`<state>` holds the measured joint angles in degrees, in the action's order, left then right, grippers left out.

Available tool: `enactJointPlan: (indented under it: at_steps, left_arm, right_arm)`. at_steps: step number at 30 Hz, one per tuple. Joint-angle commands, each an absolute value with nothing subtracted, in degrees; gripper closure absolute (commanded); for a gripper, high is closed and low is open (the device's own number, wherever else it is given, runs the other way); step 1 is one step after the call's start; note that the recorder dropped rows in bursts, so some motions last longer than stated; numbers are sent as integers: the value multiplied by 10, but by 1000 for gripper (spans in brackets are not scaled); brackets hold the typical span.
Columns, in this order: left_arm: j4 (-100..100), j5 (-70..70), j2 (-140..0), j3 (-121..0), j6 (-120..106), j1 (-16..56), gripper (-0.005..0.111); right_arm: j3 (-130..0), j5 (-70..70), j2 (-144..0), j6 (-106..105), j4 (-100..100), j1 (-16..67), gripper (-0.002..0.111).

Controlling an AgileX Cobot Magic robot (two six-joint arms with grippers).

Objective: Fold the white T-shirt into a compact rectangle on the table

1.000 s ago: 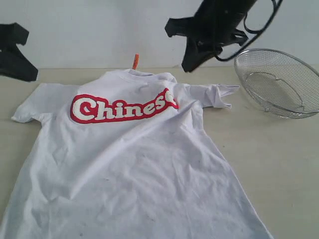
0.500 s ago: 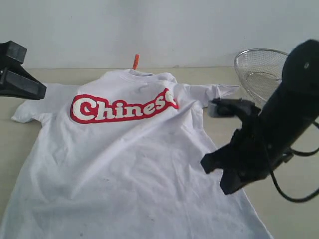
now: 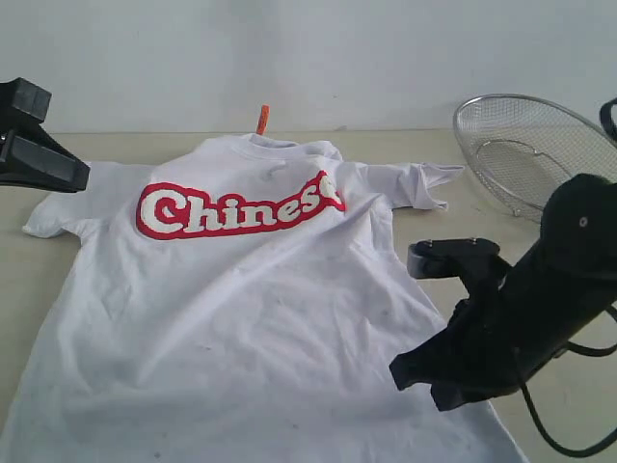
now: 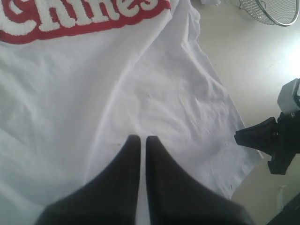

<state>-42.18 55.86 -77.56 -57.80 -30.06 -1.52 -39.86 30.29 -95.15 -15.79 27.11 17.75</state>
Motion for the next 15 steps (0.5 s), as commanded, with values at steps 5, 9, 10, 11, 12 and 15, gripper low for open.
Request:
enactJointPlan:
  at_steps: [5, 9, 10, 11, 12, 15]
  left_arm:
    - [-431, 558, -772, -576, -310, -14, 102]
    - [-431, 559, -772, -576, -311, -14, 102]
    - [-431, 561, -772, -576, -311, -14, 102]
    - [-431, 560, -770, -576, -311, -14, 102]
    - [-431, 560, -768, -576, -311, -14, 102]
    - [-431, 562, -759, -576, -311, -14, 102]
  right_arm:
    - [-394, 320, -993, -156, 276, 178, 108]
    - [-394, 388, -994, -134, 258, 178, 108]
    - [-394, 400, -994, -126, 252, 178, 108]
    - [-394, 412, -994, -123, 247, 178, 108]
    - [-392, 418, -994, -123, 246, 178, 108]
    - [-371, 412, -993, -123, 246, 178, 108]
